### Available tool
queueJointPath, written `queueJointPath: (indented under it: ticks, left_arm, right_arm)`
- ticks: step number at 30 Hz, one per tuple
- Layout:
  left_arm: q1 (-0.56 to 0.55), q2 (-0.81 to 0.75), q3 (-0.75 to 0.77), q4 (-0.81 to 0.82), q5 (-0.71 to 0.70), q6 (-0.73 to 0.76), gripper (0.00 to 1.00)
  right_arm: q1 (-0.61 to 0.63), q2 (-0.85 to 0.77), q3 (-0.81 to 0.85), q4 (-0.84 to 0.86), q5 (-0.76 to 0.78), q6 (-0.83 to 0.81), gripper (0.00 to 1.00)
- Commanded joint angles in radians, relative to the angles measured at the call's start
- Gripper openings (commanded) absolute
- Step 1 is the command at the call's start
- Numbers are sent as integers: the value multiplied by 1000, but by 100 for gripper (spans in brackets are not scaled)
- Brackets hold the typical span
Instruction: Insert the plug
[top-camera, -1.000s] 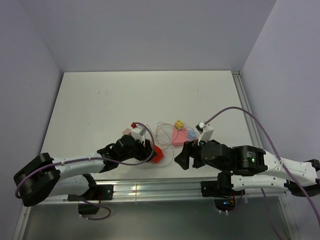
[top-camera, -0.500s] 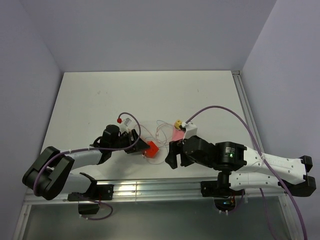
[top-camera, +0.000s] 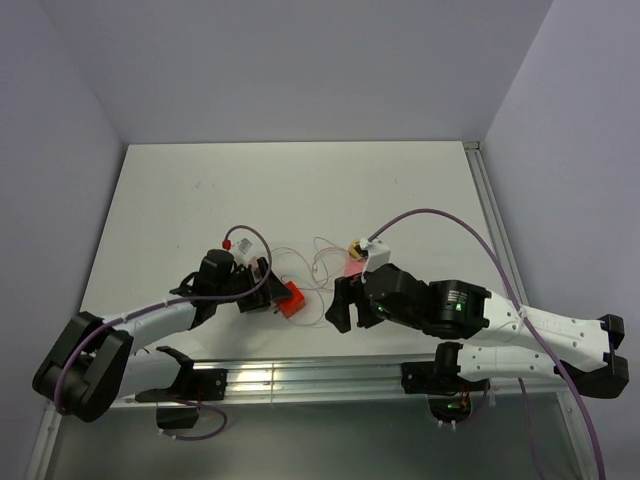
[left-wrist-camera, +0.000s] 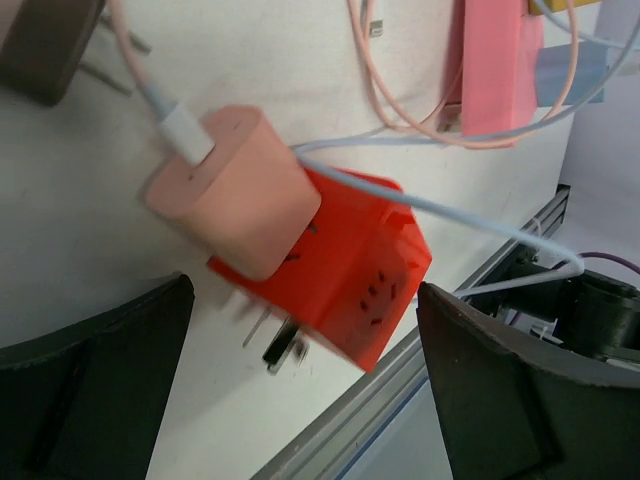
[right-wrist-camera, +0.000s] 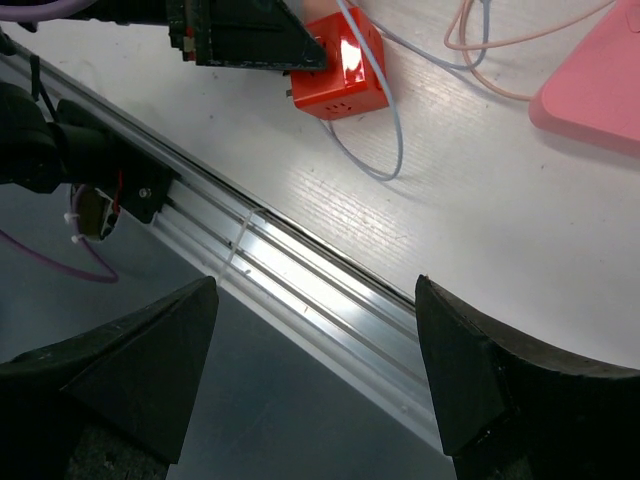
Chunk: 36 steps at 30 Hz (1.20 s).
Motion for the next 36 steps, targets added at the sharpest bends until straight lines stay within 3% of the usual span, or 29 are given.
queueJointPath:
  ticks: [1,3,7,9,10,12,17,22,26,30,36]
  left_arm:
    - [3,-73,12,-166,-58,7,100]
    - [2,-188,-5,-198,-70,-19,99]
    - [0,-508,42,-460,-232,-45,100]
    - [-1,-564,50,-479,-280,-91,99]
    - [2,-553,113,-592,-403,-119,100]
    - [8,-495,199,-692,-505,-186,100]
    - [32,-164,510,-908,-679,-218,99]
    - [92,210,810,-1074,-661,-219,100]
    - [121,344,880,-1151,-657,-361,99]
    - [129,376,839,-1078,-604,-432,94]
    - [129,484,879,-1079,-555,-489,94]
  right_arm:
    - [-14,20,38,41,-13,-31,86]
    - [-19,23,40,47,-19,-38,86]
    - [-31,38,43,59,-30,-50,86]
    - [-35,44,50,61,-36,-53,86]
    - [-38,49,52,58,-34,-56,86]
    - [-42,50,61,53,-30,-57,86]
    - [-43,41,78,24,-2,-51,86]
    - [-45,6,66,9,12,-33,86]
    - [-43,-23,54,-6,20,-18,86]
    - [-45,-55,37,-5,26,-8,86]
    - [-45,-69,15,4,26,-5,86]
